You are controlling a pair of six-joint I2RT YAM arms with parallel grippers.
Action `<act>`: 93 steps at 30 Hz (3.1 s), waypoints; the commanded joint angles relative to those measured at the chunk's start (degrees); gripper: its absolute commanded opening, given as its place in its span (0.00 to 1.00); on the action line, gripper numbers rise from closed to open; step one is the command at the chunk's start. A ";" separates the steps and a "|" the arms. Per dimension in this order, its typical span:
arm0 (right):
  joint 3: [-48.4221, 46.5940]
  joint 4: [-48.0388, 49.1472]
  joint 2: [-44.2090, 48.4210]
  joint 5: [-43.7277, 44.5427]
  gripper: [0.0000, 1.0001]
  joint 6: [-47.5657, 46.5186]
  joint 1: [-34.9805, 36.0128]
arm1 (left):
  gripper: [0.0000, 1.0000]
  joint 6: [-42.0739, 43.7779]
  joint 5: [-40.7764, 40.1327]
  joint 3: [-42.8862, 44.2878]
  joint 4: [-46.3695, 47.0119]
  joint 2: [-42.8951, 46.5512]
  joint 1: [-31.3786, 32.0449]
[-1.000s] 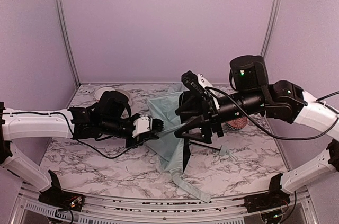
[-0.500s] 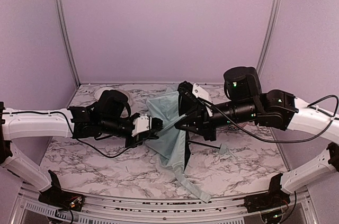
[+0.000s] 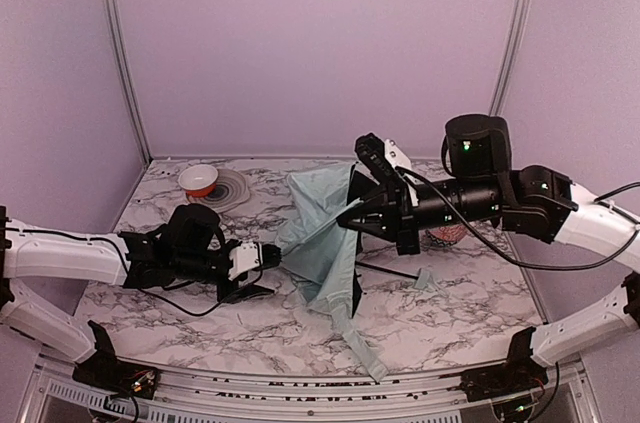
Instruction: Put away the umbrella
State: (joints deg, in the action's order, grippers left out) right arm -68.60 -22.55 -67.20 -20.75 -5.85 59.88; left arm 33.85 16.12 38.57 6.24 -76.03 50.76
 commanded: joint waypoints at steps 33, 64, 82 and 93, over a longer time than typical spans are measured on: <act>6.89 11.57 -8.35 -8.53 0.00 -5.27 -5.83 | 0.48 -10.98 11.71 0.46 18.86 -11.73 -2.79; 12.15 24.17 -17.66 -17.37 0.00 1.31 -9.69 | 0.48 -14.67 15.02 1.41 18.02 -8.31 -2.79; -18.73 -2.30 -28.52 -1.11 0.86 -2.50 -21.59 | 0.00 -8.78 18.10 0.58 11.62 -4.18 -2.01; -23.72 -13.77 -41.97 -16.98 0.45 -8.64 -17.42 | 0.00 -6.37 16.26 0.65 6.47 -2.41 -1.72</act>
State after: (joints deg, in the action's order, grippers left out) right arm -93.51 -32.23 -109.82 -31.18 -11.51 38.76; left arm 26.22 32.49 38.83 17.23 -79.46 48.73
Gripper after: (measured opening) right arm 0.544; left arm 0.027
